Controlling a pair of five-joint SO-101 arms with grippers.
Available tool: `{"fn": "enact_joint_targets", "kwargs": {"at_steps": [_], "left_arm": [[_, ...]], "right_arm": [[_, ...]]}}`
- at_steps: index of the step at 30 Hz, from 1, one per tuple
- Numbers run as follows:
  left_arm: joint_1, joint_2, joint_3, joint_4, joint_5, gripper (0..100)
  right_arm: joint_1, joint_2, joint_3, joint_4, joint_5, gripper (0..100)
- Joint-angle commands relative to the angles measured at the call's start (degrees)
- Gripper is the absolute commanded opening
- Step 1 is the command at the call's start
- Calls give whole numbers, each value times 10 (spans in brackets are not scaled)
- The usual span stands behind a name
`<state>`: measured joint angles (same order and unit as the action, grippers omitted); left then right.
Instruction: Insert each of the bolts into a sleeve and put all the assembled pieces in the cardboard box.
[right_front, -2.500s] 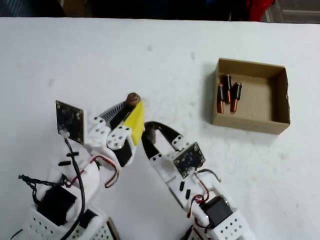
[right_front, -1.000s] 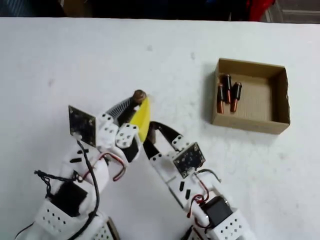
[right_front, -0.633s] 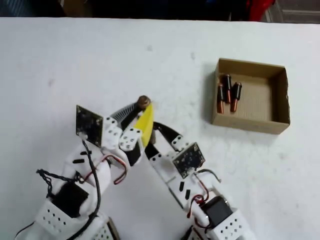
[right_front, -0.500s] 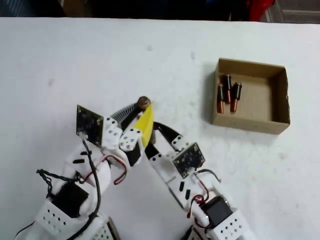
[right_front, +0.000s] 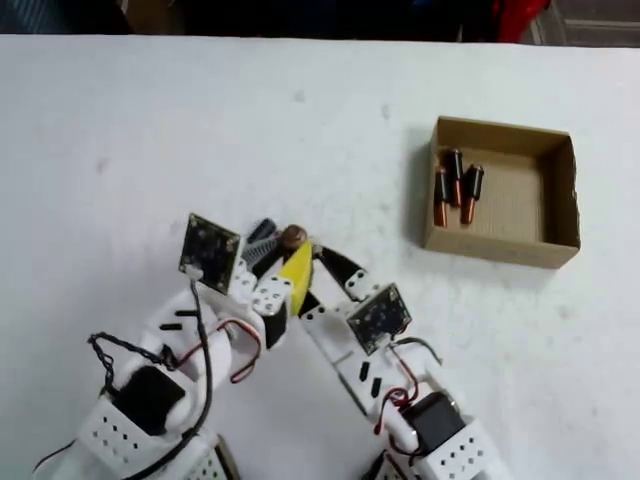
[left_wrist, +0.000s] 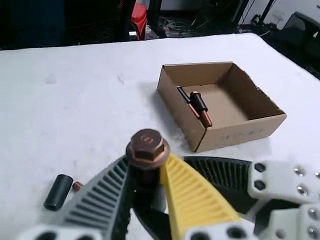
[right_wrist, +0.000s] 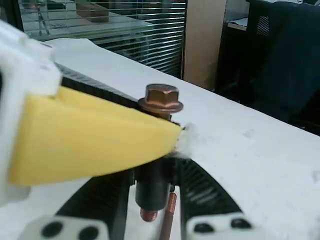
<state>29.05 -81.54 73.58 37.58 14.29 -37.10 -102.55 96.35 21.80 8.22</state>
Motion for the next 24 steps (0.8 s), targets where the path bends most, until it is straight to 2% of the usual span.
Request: {"fn": "enact_joint_targets", "kwargs": {"at_steps": [1, 4, 7, 10, 12, 18, 24], "left_arm": [[12, -6, -4, 29, -6, 28], [12, -6, -4, 26, -31, 63], [11, -6, -3, 31, -84, 186], [0, -6, 7, 30, -77, 296], [-18, -6, 7, 30, -70, 334], [-80, -6, 4, 2, -71, 343], [-102, -6, -54, -13, -75, 343]], "right_arm": [[16, -7, 4, -11, -3, 16], [16, -7, 4, -11, -3, 16], [17, -7, 4, -11, -3, 16], [17, -7, 4, -11, -3, 16], [18, -7, 4, -11, -2, 16], [18, -7, 4, -11, -2, 16], [18, -6, 4, -9, -2, 16]]}}
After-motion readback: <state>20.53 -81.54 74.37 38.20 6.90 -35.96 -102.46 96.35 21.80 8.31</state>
